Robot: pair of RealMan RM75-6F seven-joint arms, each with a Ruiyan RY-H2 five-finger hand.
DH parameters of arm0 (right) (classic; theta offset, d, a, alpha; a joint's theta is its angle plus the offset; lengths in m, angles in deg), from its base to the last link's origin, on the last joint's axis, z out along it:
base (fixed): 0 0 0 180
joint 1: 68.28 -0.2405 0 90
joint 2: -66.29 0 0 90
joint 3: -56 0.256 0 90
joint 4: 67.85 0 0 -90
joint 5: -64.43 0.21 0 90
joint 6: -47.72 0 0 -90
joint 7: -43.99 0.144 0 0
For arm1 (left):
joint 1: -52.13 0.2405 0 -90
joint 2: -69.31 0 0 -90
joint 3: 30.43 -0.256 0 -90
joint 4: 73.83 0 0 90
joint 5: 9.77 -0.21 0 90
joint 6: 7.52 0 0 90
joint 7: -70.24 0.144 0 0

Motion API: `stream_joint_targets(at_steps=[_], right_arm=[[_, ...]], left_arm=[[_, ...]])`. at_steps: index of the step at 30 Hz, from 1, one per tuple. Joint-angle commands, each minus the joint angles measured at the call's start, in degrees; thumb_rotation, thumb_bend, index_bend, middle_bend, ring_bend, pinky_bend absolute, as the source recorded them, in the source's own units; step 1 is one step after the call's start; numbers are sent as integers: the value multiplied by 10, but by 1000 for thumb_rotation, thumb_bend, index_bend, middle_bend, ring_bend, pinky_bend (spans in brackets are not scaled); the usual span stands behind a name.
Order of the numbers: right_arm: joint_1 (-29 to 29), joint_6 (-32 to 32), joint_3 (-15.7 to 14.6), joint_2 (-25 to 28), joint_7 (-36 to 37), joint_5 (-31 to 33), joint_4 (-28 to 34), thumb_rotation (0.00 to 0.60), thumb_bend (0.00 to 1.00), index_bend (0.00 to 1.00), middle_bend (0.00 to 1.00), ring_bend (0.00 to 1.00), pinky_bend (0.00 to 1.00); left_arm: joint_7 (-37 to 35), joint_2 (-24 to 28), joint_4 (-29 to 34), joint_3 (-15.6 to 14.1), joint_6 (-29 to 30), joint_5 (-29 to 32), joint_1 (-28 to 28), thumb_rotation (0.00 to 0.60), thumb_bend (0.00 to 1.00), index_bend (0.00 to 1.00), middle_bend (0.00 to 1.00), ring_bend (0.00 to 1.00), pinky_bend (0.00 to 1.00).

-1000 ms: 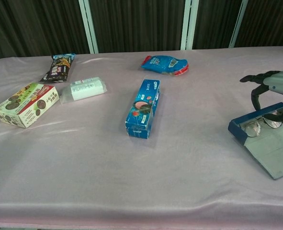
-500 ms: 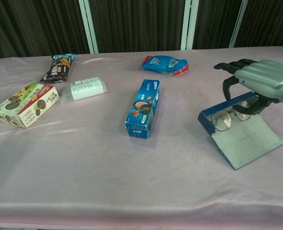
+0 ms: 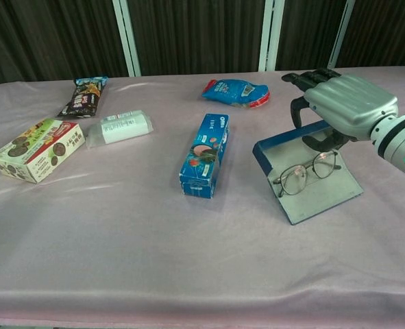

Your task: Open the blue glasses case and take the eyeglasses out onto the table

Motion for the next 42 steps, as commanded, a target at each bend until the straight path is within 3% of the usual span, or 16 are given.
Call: stream_joint_targets(at_steps=[1,14,19,21,26,31,34,38,42], right_arm=[[0,-4,2,-10,-7,-1,-13,600,530,691,53,0,0],[-27,12,60,-31,-70,65,-91,600,530,690,54,0,0],[-45,71,90,-41,-54,121,-158,600,530,681,55,0,0],[-53,99,101,-47,-55,147,-182,600,530,658,55,0,0],[-68,145,111,-59,-50,184,-206,600,530,459,44,0,0],[-66,145,103,-45,-54,188,-175,600,527,299,9,0,0],[-56,130,98,-14,-56,183,-110,600,493,250,0,0,0],[-43,115,88,19,-54,170,-50,600,469,254,0,0,0],[-14,87,59,77,-39,128,48,600,452,361,0,0,0]], left_arm=[[0,0,0,-1,0,-1,0,600,374,0,0,0,0],[5,-2,0,-1,-3,-1,-1,600,373,0,0,0,0],[9,-3,0,-2,-7,-1,-2,600,373,0,0,0,0],[11,-4,1,-3,-9,-2,-3,600,374,0,0,0,0],[17,-8,1,-1,-16,2,-6,600,374,0,0,0,0],[19,-11,0,1,-15,5,-7,600,373,0,0,0,0],[18,-11,0,1,-15,5,-6,600,373,0,0,0,0],[16,-10,0,0,-12,3,-5,600,373,0,0,0,0],[13,-8,0,0,-8,2,-3,600,372,0,0,0,0]])
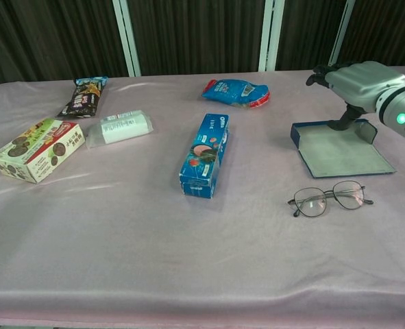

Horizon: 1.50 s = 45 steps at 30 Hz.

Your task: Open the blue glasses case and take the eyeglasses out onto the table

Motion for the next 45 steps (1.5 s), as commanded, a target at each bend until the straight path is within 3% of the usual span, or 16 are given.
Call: stream_joint_targets(at_steps=[1,6,10,13,25,37,45], right_arm=[[43,-38,-46,88,23,-62,134,600,452,393,0,0,0],[103,-40,-140,209,81,-141,289,600,452,497,0,0,0],[116,-26,-179,241,121,-176,306,600,476,540,0,0,0],[117,-14,-190,245,143,-187,301,600,487,553,0,0,0],[112,-22,-180,196,160,-200,231,600,530,577,0,0,0],[93,-1,-155,137,126,-161,184,600,530,583,0,0,0],[87,9,-157,117,112,-151,173,600,530,592,0,0,0]], left_arm=[[-3,1,0,-1,3,-2,1,600,373,0,0,0,0],[-3,3,2,-3,10,-8,5,600,373,0,0,0,0],[-3,3,2,-4,11,-8,5,600,374,0,0,0,0],[-3,3,2,-4,12,-9,6,600,374,0,0,0,0],[-7,4,1,-3,12,-9,6,600,374,0,0,0,0],[-8,5,1,-3,11,-8,6,600,374,0,0,0,0],[-12,7,1,-2,11,-8,5,600,374,0,0,0,0]])
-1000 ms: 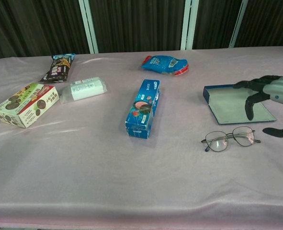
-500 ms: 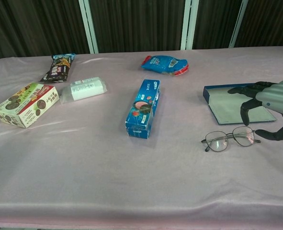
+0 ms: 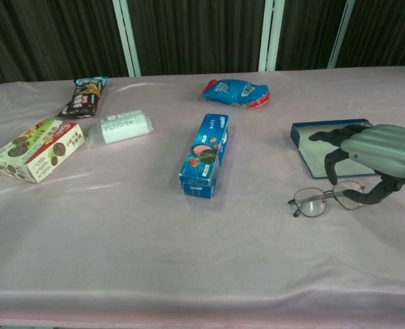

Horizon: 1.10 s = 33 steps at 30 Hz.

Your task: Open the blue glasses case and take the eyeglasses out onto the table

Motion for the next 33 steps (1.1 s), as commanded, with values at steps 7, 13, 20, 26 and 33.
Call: stream_joint_targets(at_steps=[7,13,20,26,33], right_arm=[[-5,9,1,-15,-6,13,-11,600,549,603,0,0,0],[-7,10,-1,-20,-7,15,-15,600,553,627,1,0,0],[-8,10,-3,-27,-9,17,-20,600,559,667,20,0,0],[-7,7,-3,-30,-9,19,-21,600,628,712,38,0,0],[-6,0,-5,-31,-9,16,-17,600,703,735,46,0,0]], left_arm=[[-3,1,0,0,2,0,1,600,374,0,0,0,0],[-4,2,-1,0,3,-1,1,600,374,0,0,0,0],[-5,2,-1,-1,4,-2,2,600,374,0,0,0,0],[-7,3,-2,-1,6,-3,3,600,373,0,0,0,0],[-8,3,-2,-1,8,-5,4,600,374,0,0,0,0]])
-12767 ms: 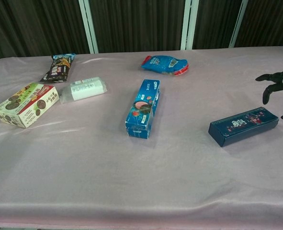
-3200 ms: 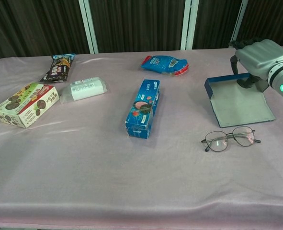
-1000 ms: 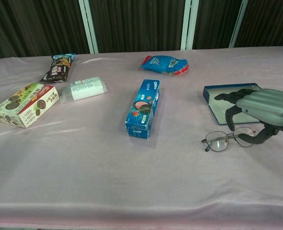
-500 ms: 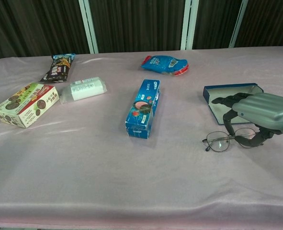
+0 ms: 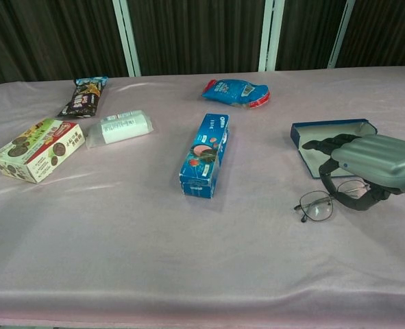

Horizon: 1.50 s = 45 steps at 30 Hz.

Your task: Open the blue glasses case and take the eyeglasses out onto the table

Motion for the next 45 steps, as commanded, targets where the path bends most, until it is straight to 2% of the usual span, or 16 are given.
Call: stream_joint_targets(at_steps=[1,9,14,22,30,33,36,38,42,45], right_arm=[[1,-3,-1,0,5,-4,2,600,703,737,48,0,0],[5,-41,5,-1,40,-40,33,600,703,743,56,0,0],[-7,-49,21,-30,22,-44,57,600,703,742,58,0,0],[-54,-34,64,-175,-79,8,56,600,702,717,60,0,0],[-99,-34,85,-319,-175,43,-41,600,703,679,60,0,0],[-106,-30,93,-351,-184,59,-70,600,703,618,62,0,0],[-109,-26,95,-362,-185,68,-80,600,699,451,49,0,0],[-108,-29,92,-357,-189,67,-76,600,652,312,24,0,0],[-97,-42,85,-324,-203,69,-26,600,513,210,2,0,0],[-82,-62,72,-272,-209,56,46,600,498,209,0,0,0]], left_arm=[[-1,0,0,0,1,0,0,600,374,0,0,0,0],[-2,1,0,0,2,-1,1,600,374,0,0,0,0],[-3,1,1,-1,0,-3,0,600,374,0,0,0,0],[-20,8,-2,0,9,-4,3,600,375,0,0,0,0],[-41,17,-6,-2,13,-6,4,600,374,0,0,0,0],[-45,18,-8,-4,15,-9,5,600,374,0,0,0,0],[-47,20,-9,-5,15,-10,5,600,374,0,0,0,0],[-47,20,-10,-6,18,-13,6,600,374,0,0,0,0],[-47,20,-10,-5,21,-13,8,600,374,0,0,0,0],[-44,19,-10,-5,23,-14,9,600,374,0,0,0,0]])
